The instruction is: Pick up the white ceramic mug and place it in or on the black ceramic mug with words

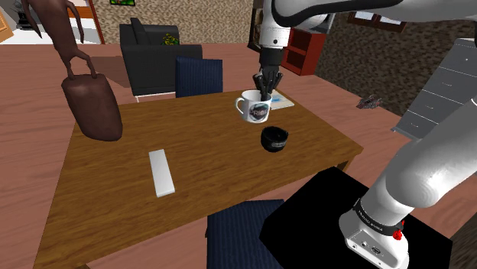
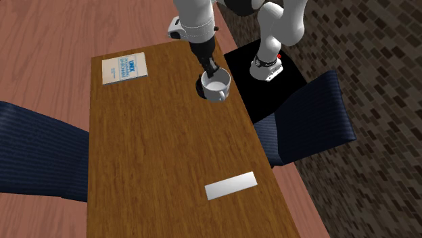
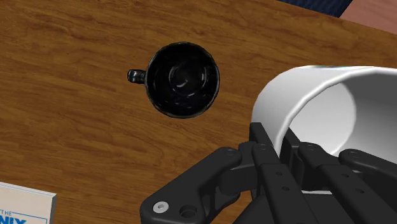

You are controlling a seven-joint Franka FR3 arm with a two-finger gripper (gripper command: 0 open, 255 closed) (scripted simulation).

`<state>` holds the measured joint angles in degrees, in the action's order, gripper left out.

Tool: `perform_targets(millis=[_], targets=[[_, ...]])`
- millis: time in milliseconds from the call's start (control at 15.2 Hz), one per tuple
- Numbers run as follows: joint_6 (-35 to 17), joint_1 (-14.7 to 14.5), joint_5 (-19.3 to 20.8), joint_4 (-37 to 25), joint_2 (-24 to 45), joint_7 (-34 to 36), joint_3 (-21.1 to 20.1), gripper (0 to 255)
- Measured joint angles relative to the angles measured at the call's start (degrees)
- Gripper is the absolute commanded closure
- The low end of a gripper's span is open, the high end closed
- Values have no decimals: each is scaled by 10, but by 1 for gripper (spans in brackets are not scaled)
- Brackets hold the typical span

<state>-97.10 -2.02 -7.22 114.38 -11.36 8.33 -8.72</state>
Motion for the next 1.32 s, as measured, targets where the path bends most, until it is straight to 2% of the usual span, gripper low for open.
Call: perform_targets(millis=[660, 1320], targets=[[24, 48, 28, 88, -100, -118, 78, 255], [-49, 50, 29, 156, -95, -130, 82, 255]])
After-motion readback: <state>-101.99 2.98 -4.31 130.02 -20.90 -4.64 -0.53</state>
